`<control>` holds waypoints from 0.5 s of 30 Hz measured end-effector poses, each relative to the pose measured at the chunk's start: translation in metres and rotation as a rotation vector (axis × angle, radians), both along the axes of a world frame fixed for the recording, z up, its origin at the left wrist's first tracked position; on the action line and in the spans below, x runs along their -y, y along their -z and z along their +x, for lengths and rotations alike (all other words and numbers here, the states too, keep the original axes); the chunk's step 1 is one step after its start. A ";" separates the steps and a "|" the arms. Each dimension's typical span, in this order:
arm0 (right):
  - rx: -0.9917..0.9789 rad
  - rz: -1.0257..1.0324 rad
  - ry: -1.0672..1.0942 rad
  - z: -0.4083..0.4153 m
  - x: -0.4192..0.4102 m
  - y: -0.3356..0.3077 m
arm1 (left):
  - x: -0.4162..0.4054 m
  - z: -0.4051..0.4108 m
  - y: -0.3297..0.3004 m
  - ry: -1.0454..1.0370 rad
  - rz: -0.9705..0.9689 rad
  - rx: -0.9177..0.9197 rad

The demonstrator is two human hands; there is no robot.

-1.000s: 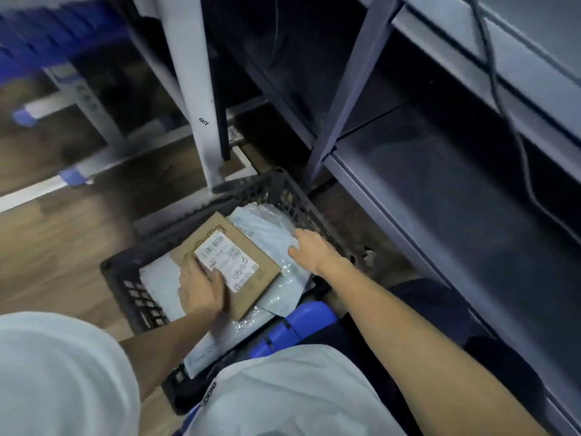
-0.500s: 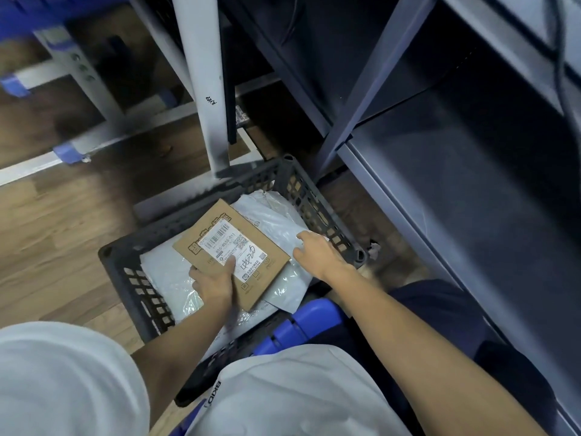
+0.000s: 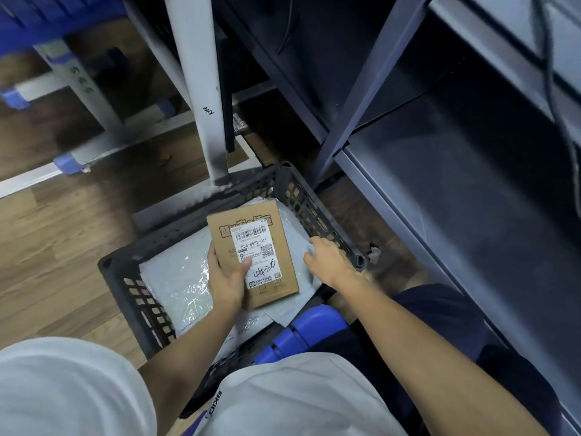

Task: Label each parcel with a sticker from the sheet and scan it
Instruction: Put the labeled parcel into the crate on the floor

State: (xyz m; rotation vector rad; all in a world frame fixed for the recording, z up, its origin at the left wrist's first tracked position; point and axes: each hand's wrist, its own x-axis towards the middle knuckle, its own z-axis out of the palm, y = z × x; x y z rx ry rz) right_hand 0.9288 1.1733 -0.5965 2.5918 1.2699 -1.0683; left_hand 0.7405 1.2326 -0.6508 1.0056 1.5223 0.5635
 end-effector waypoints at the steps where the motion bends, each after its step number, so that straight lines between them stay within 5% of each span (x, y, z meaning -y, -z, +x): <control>1: 0.004 0.001 0.002 0.002 0.001 -0.001 | -0.001 0.001 -0.001 -0.001 -0.001 0.012; 15: 0.111 0.121 -0.032 0.019 -0.008 -0.042 | -0.018 0.011 -0.044 -0.016 0.076 0.199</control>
